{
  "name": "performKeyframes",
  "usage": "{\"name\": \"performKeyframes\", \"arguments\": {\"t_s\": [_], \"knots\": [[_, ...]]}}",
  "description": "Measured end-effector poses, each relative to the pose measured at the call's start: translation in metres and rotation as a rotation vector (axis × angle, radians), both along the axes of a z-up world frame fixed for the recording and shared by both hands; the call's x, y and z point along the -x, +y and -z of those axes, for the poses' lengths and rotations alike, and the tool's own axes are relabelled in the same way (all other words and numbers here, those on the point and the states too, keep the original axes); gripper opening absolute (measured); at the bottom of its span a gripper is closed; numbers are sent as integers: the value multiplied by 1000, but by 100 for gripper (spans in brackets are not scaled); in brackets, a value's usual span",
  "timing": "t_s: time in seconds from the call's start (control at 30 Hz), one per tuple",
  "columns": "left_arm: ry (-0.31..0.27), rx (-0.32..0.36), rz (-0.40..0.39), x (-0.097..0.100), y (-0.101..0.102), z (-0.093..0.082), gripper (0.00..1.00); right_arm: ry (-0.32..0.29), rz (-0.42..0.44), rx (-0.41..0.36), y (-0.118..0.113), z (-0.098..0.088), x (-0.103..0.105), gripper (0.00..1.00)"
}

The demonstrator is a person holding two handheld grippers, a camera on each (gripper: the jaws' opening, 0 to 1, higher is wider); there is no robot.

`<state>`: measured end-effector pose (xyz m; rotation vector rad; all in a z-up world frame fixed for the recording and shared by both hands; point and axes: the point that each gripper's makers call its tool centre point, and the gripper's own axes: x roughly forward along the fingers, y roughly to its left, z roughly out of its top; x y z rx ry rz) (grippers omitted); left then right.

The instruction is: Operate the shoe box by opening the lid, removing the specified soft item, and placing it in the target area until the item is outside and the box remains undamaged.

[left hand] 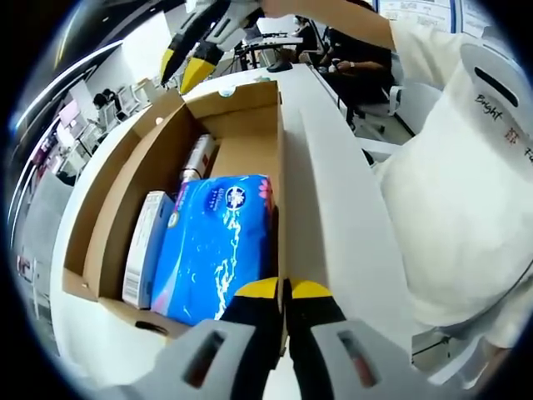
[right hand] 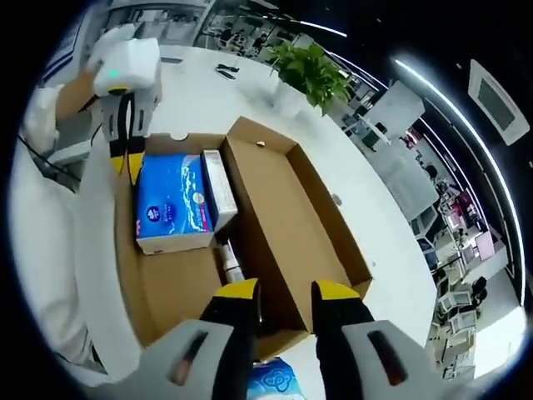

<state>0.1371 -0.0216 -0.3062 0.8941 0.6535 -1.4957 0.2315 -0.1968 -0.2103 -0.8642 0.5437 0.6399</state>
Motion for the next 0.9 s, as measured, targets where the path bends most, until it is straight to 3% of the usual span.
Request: {"name": "performKeyframes", "arguments": {"t_s": [0.13, 0.2, 0.3, 0.37, 0.4, 0.53, 0.6, 0.67, 0.9], "knots": [[2, -3, 0, 0, 0, 0, 1, 22, 28, -39, 4, -2, 1, 23], [2, -2, 0, 0, 0, 0, 1, 1, 39, -55, 7, -3, -1, 24], [-2, 2, 3, 0, 0, 0, 1, -10, 19, -28, 11, 3, -1, 29], [-3, 3, 4, 0, 0, 0, 1, 38, 4, -12, 13, 11, 5, 22], [-3, 4, 4, 0, 0, 0, 1, 29, 8, -21, 14, 10, 2, 22], [-2, 3, 4, 0, 0, 0, 1, 32, -1, -51, 24, 12, -1, 38], [-4, 4, 5, -1, 0, 0, 1, -28, -18, -28, 25, 7, -8, 35], [-6, 6, 5, -1, 0, 0, 1, -30, -30, -36, 27, 6, -8, 28], [-3, 3, 5, -1, 0, 0, 1, 6, -2, -1, 26, 18, -8, 40]]}}
